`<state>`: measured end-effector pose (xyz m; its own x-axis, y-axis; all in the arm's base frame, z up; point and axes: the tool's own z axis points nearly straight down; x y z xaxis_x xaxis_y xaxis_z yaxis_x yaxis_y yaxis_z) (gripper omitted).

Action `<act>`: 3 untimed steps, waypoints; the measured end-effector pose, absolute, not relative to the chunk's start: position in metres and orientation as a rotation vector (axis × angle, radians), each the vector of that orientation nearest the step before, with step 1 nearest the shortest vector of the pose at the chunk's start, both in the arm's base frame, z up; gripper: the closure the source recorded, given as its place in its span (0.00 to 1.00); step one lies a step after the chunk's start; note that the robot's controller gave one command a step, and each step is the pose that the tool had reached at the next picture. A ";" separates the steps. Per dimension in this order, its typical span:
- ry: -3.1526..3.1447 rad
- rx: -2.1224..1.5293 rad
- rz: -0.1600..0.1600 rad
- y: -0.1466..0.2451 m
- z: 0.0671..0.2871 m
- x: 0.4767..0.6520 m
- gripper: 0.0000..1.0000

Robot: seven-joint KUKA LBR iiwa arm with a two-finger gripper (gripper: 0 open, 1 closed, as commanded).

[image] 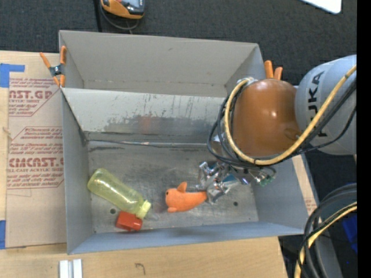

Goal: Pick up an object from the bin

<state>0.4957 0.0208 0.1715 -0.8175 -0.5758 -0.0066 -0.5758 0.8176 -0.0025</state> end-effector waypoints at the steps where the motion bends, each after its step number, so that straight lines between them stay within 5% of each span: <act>1: 2.902 -1.200 0.002 -0.022 0.175 0.488 1.00; 2: 2.902 -1.200 0.002 -0.022 0.175 0.488 1.00; 3: 2.902 -1.219 0.008 -0.016 0.215 0.486 1.00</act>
Offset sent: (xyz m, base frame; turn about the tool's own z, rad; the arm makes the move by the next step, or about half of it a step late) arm 0.0000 0.0000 0.0000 0.0000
